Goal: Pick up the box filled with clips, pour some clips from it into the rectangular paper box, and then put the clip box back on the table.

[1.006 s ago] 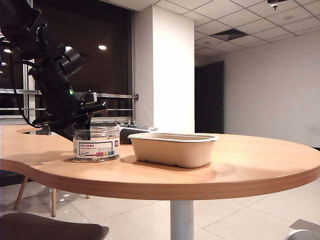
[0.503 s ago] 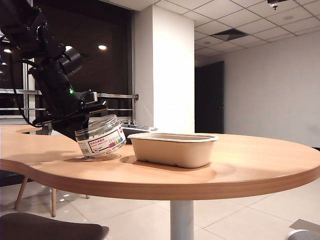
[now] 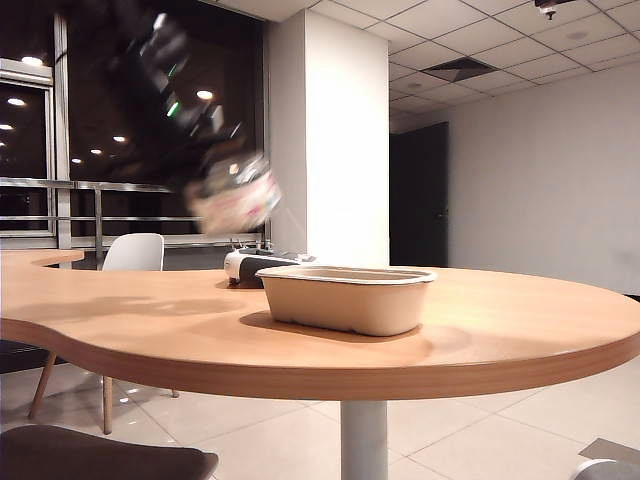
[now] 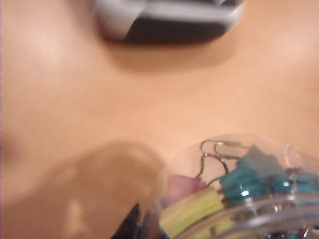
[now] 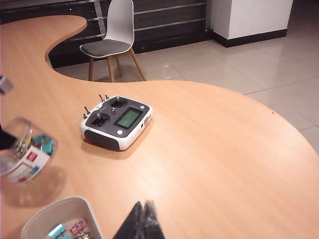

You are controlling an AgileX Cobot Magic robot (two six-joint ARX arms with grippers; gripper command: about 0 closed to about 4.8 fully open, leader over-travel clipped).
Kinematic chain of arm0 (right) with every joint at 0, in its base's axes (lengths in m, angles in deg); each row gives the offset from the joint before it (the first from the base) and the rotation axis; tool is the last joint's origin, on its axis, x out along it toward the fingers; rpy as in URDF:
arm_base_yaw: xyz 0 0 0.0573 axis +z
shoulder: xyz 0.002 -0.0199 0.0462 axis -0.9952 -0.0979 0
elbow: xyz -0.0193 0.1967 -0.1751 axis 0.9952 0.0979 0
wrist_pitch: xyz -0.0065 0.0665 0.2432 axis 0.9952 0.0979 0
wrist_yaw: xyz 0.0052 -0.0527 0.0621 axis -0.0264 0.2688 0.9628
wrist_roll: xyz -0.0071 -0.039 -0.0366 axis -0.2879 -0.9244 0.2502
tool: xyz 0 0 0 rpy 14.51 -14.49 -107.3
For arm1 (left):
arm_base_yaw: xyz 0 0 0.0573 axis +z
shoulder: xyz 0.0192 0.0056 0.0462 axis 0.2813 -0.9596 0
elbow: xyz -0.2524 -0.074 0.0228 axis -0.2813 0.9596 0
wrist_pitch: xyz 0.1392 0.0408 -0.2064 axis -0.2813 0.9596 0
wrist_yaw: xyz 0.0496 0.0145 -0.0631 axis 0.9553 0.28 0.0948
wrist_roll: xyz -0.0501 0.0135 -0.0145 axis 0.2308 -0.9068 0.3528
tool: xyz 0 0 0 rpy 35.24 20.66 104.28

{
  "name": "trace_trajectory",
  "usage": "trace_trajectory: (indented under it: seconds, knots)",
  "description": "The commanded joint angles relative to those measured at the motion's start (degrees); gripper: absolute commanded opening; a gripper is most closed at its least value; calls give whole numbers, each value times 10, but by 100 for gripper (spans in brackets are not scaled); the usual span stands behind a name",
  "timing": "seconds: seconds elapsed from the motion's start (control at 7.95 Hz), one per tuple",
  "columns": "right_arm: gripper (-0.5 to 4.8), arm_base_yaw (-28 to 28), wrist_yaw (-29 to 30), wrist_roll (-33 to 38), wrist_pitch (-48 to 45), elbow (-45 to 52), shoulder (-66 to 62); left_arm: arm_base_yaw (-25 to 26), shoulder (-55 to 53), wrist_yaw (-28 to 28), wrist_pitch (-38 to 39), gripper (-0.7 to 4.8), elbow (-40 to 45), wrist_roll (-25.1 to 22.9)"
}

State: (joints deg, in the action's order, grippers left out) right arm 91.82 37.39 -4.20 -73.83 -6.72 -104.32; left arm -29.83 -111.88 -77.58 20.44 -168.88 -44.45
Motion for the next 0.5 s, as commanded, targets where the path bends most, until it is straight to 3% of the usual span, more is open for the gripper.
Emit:
trace_trajectory:
  seconds: [0.13, 0.38, 0.5]
  knots:
    - [-1, 0, 30, 2, -7, -5, 2, -60, 6, 59, -10, -6, -52, -86]
    - [-1, 0, 29, 2, -8, -5, 2, -125, 7, 109, -73, -6, -44, -105]
    - [-1, -1, 29, 2, -9, -5, 2, -161, 7, 146, -159, -6, -20, -105]
